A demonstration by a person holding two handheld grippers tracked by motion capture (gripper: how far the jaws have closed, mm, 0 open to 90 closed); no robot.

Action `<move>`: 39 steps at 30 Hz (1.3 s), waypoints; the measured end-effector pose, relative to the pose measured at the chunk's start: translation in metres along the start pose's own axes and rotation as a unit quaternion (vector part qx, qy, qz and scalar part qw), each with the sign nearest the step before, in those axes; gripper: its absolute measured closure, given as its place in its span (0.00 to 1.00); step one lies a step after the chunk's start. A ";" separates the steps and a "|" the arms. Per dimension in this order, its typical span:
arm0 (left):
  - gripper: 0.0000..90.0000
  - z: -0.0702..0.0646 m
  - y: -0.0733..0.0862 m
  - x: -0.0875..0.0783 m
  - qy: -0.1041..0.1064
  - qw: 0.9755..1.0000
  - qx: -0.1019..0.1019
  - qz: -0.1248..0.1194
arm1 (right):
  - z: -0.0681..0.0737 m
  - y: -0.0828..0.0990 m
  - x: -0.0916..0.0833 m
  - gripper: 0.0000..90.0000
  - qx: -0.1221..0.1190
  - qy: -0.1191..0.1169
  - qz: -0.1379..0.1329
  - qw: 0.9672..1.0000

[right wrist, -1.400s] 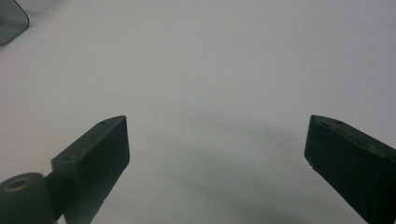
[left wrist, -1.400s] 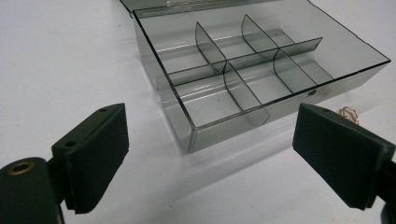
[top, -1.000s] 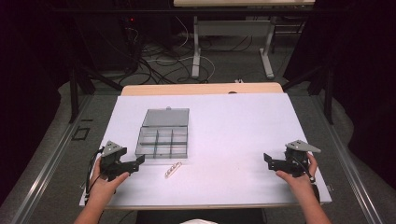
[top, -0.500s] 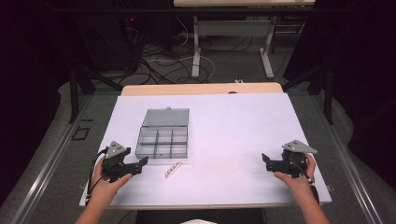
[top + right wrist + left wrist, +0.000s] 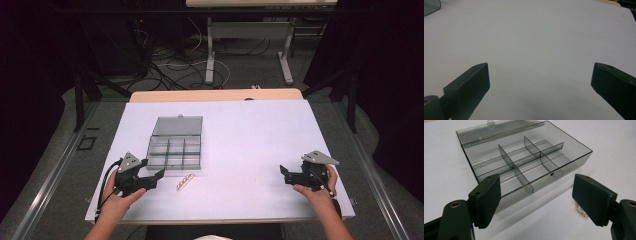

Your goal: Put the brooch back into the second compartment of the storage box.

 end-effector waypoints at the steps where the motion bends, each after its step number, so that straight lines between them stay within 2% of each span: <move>1: 0.26 0.000 0.000 0.000 -0.001 1.000 0.001 -0.001 | 0.000 0.000 0.000 0.02 0.000 0.000 0.000 1.000; 4: 0.28 -0.003 -0.002 0.000 0.004 1.000 0.006 -0.008 | 0.000 0.000 0.000 0.02 -0.001 0.000 0.001 1.000; 10: 0.29 -0.007 -0.002 0.002 0.011 1.000 0.009 -0.005 | 0.001 0.000 0.001 0.02 -0.002 0.000 0.001 1.000; 22: 0.38 -0.016 -0.005 0.008 0.047 0.999 -0.008 0.015 | 0.002 0.001 0.002 0.02 -0.002 -0.002 0.005 1.000; 24: 0.40 -0.019 -0.006 0.009 0.057 0.998 -0.015 0.020 | 0.002 0.001 0.002 0.02 -0.006 0.000 0.004 1.000; 27: 0.45 -0.022 -0.010 0.010 0.067 0.997 -0.012 0.024 | 0.003 0.001 0.002 0.02 -0.001 -0.003 0.004 1.000; 29: 0.49 -0.026 -0.011 0.011 0.083 0.996 -0.023 0.025 | 0.002 0.000 0.002 0.02 -0.003 -0.001 0.001 1.000; 32: 0.50 -0.029 -0.013 0.013 0.093 0.995 -0.012 0.033 | 0.002 0.000 0.002 0.02 -0.003 0.000 0.001 1.000; 35: 0.51 -0.030 -0.015 0.016 0.093 0.995 -0.005 0.042 | 0.002 0.001 0.002 0.02 -0.004 0.002 0.004 1.000; 38: 0.52 -0.032 -0.016 0.018 0.099 0.994 -0.002 0.049 | 0.003 0.002 0.002 0.02 -0.002 -0.002 0.006 1.000; 39: 0.54 -0.033 -0.016 0.019 0.106 0.993 -0.008 0.051 | 0.003 0.002 0.002 0.02 -0.002 -0.002 0.006 1.000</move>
Point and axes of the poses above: each handheld gripper's, and its own axes: x roughly forward along the jaws, y roughly out of its underside, z roughly to its left, the point moved 7 cm from there along x, roughly forward along the jaws, and after that the axes turned 6 degrees about z, right-handed, at the moved point
